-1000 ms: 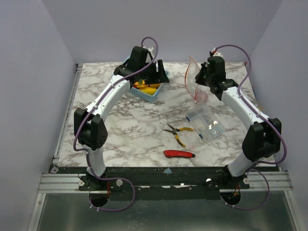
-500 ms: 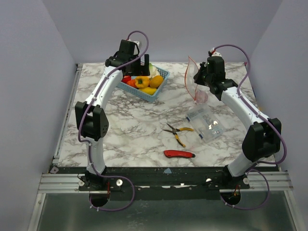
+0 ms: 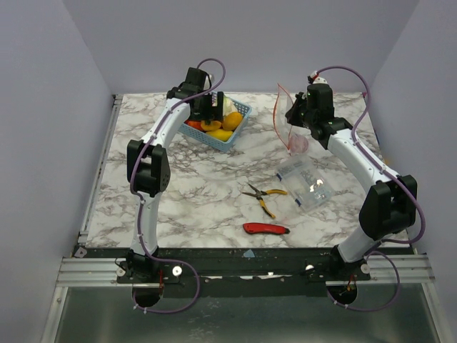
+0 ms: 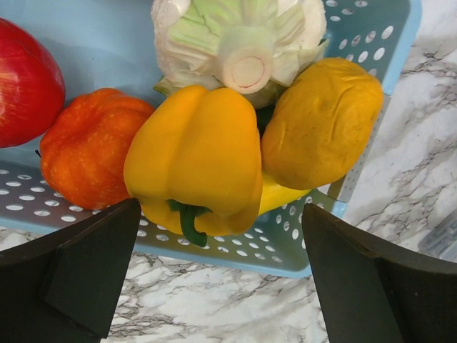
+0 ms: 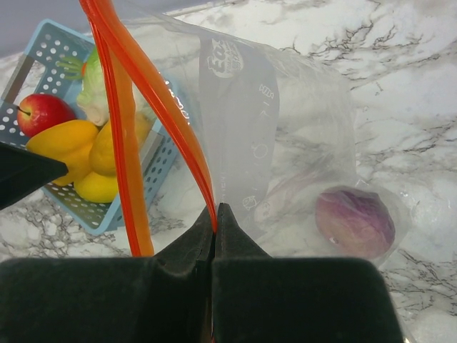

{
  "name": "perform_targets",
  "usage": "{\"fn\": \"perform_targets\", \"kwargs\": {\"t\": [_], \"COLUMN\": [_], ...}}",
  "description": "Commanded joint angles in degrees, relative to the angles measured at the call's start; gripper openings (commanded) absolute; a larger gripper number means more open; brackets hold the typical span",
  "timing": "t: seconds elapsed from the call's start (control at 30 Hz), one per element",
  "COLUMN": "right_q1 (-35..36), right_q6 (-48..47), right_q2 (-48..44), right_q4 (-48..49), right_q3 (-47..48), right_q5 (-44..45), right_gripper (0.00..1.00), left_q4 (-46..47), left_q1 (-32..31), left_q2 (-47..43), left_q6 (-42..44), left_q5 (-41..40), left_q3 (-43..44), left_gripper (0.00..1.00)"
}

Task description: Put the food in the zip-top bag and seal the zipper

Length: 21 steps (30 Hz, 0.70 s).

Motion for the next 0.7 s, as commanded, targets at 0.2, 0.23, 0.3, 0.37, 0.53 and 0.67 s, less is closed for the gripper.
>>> {"fn": "perform_targets", "kwargs": {"t": [0.2, 0.23, 0.3, 0.37, 0.53, 0.67], "right_q1": [0.21, 0.23, 0.22, 0.23, 0.22, 0.38], "right_q6": [0.02, -0.08, -0.14, -0.11, -0.1, -0.22], "right_q2": [0.64, 0.59, 0.43, 0.33, 0.65, 0.42], "right_q4": [1.25, 1.24, 1.14, 1.1, 0.89, 0.72], "right_q3": [-1.08, -1.17, -1.17, -1.09, -0.91, -0.69], "right_q5": [-1.92, -1.88, -1.62, -1.65, -1.82, -1.93], "right_gripper": [0.01, 0.01, 0.01, 0.0, 0.01, 0.01], "left_q4": [1.46, 1.38, 1.03, 1.19, 0.29, 0.12], "left_q1": [1.17, 1.26, 1.45, 1.46, 1.55, 1.55], "left_q2": [2.62, 2.3, 1.28, -0.36, -5.18, -10.24], "left_q6": [-1.78, -1.79, -1.62, -1.2, -0.78, -0.97], "left_q5": [3.14, 3.23, 3.15, 2.89, 3.14, 4.82], "left_q3": [0.55, 0.68, 0.9, 0.65, 0.82, -0.82], "left_gripper": [0.66, 0.57, 0.43, 0.34, 0.16, 0.08]}}
